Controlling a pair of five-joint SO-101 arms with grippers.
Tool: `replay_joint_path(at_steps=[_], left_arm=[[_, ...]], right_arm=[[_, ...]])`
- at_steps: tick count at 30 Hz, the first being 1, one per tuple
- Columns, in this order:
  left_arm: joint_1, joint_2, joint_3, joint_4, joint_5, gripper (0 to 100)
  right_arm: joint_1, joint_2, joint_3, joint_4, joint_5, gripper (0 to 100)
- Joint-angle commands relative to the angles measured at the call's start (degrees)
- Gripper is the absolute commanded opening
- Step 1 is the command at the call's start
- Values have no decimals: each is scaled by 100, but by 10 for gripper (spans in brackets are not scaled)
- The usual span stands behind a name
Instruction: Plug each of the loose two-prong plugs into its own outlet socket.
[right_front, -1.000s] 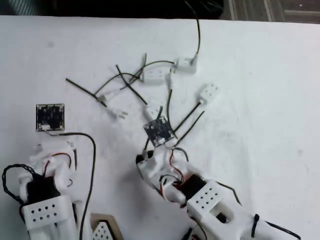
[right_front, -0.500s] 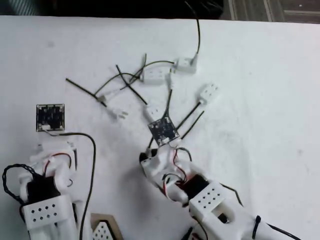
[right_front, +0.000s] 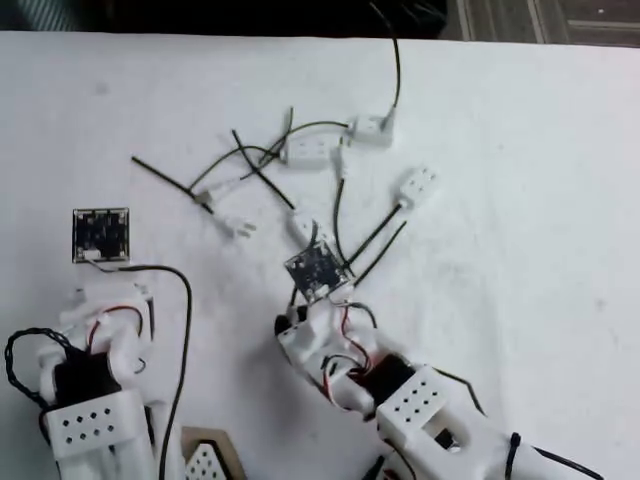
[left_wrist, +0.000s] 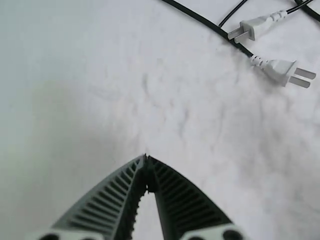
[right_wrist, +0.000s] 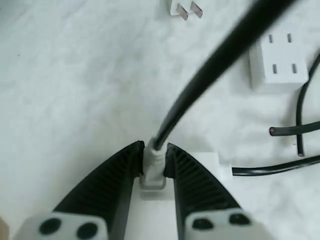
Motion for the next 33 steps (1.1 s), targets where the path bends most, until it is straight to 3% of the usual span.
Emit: replay_joint_path(at_steps=[1,8,16,21,33], left_arm=[[-31,-40,-18,-105,9,24],[-31,-40,-18,-105,9,24],[-31,-40,-9,-105,9,24],[-31,-40,-9,-105,9,24],[-31,-40,-9,-105,9,24]], right_arm=[[13,84,18,127,97,16],[31,92,123,145,369,16],[48,92,211,180,1284,17],[180,84,9,875,1275,17],[409,57,35,1305,1248,17]])
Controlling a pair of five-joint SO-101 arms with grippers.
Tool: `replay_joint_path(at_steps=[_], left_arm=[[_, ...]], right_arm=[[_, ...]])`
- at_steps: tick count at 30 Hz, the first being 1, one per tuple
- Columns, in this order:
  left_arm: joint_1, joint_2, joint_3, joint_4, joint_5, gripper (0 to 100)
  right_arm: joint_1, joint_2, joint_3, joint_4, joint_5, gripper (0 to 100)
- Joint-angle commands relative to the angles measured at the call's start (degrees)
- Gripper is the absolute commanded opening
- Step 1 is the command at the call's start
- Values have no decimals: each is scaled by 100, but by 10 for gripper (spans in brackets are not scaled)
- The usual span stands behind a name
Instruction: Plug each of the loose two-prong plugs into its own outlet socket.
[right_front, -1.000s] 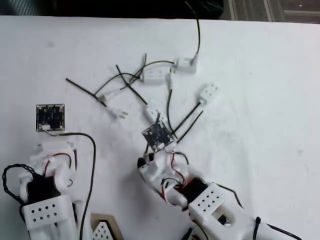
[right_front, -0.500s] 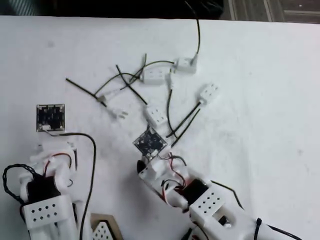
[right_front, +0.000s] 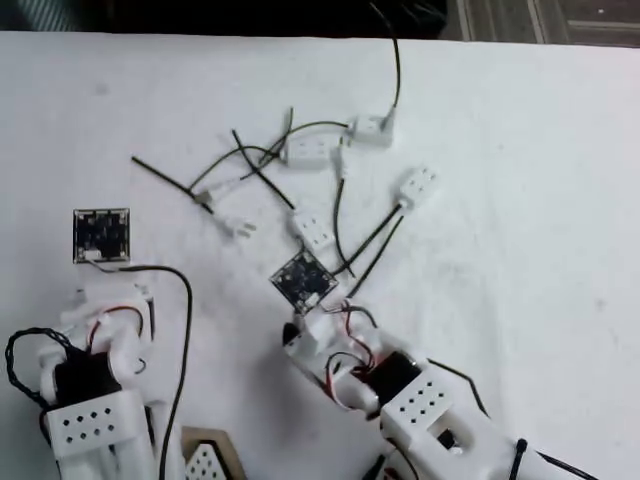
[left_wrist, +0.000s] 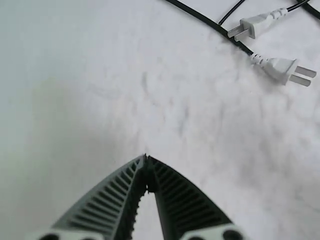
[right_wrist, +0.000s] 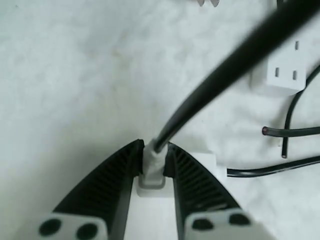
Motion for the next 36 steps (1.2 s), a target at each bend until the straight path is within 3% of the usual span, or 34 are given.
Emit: replay_joint_path(at_steps=[1,8,12,19,23,36], left_arm=[[-31,-40,-35,-105,9,24],[-31,-40,-44,-105,9,24],[-40,-40,-53,-105,9,24],[-40,-40,-53,-105,9,24],[-40,-40,-53,-105,9,24],[-40,-40,-44,-123,9,24]], right_arm=[[277,101,44,365,9,17],[1174,92,44,374,9,17],[1314,119,44,321,0,17],[1323,119,457,-1305,26,17],[1332,127,527,-1736,18,17],[1552,75,158,92,53,17]])
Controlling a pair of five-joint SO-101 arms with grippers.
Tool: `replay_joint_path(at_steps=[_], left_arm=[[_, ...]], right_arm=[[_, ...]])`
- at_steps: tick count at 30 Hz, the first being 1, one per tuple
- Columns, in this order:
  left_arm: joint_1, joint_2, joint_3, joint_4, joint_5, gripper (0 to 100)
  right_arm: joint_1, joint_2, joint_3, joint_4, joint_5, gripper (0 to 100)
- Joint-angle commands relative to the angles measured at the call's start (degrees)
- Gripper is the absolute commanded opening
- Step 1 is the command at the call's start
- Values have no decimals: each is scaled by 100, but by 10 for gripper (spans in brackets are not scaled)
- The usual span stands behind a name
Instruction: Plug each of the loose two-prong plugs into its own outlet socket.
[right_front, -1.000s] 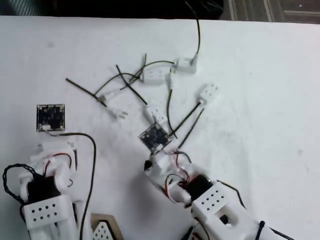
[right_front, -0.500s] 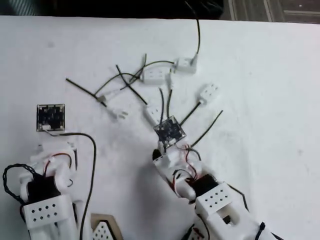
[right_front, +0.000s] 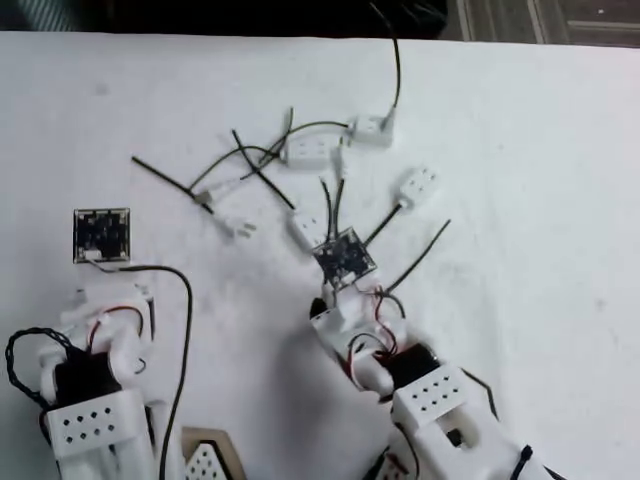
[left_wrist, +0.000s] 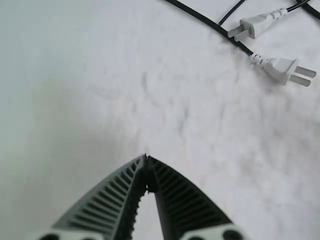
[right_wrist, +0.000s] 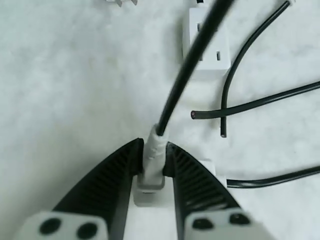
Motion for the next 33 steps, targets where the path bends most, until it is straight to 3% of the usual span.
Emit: replay_joint_path(at_steps=[1,24,29,33], left_arm=[[-40,-40,-26,-185,9,24],[-40,-40,44,-316,9,24],[-40,-40,44,-308,9,24],[-40,-40,44,-308,9,24]], right_arm=[[233,75,-18,488,62,17],[233,75,-308,1235,53,21],[233,75,-369,1253,44,115],[233,75,-396,1253,53,79]])
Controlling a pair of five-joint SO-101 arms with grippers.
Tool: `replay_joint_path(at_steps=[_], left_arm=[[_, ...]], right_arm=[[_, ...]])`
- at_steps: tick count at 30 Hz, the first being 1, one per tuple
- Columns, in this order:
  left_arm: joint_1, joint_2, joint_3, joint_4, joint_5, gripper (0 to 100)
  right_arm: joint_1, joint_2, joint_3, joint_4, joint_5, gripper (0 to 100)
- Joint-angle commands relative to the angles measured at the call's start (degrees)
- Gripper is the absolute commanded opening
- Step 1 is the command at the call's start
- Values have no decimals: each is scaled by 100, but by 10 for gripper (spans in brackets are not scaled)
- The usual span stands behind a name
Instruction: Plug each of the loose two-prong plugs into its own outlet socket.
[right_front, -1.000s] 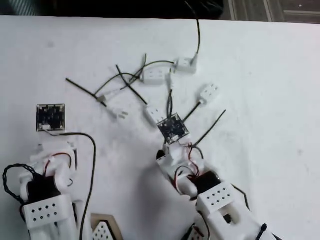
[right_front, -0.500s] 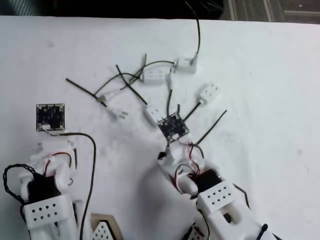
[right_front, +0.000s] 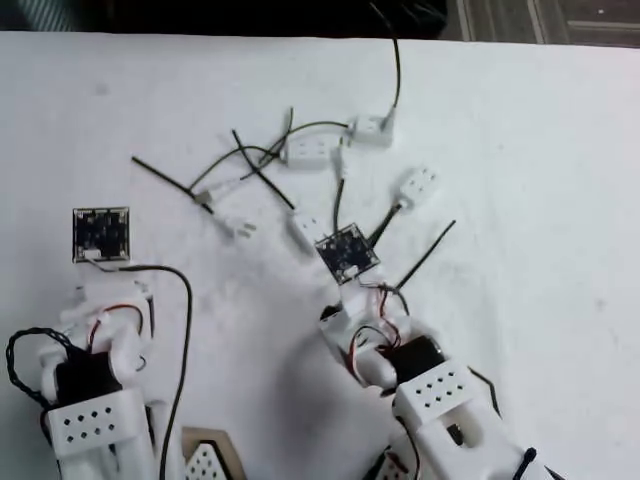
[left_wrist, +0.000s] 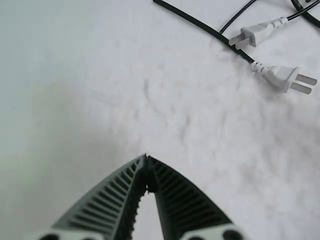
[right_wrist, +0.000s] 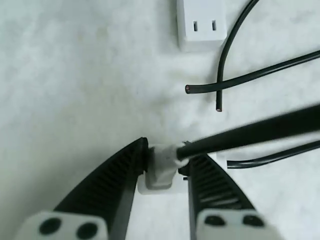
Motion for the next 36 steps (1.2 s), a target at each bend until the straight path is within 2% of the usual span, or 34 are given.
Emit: replay_joint_path(at_steps=[1,5,14,31,36], left_arm=[[-40,-40,-26,-88,9,24],[-40,-40,-26,-88,9,24],[-40,-40,-26,-88,9,24],[-40,-40,-26,-79,9,24],[-40,-40,-26,-79,9,24]], right_arm=[[127,84,-9,189,53,70],[127,84,-114,268,53,63],[119,84,-870,1499,18,63],[127,84,-879,1508,18,64],[127,84,-879,1534,18,124]])
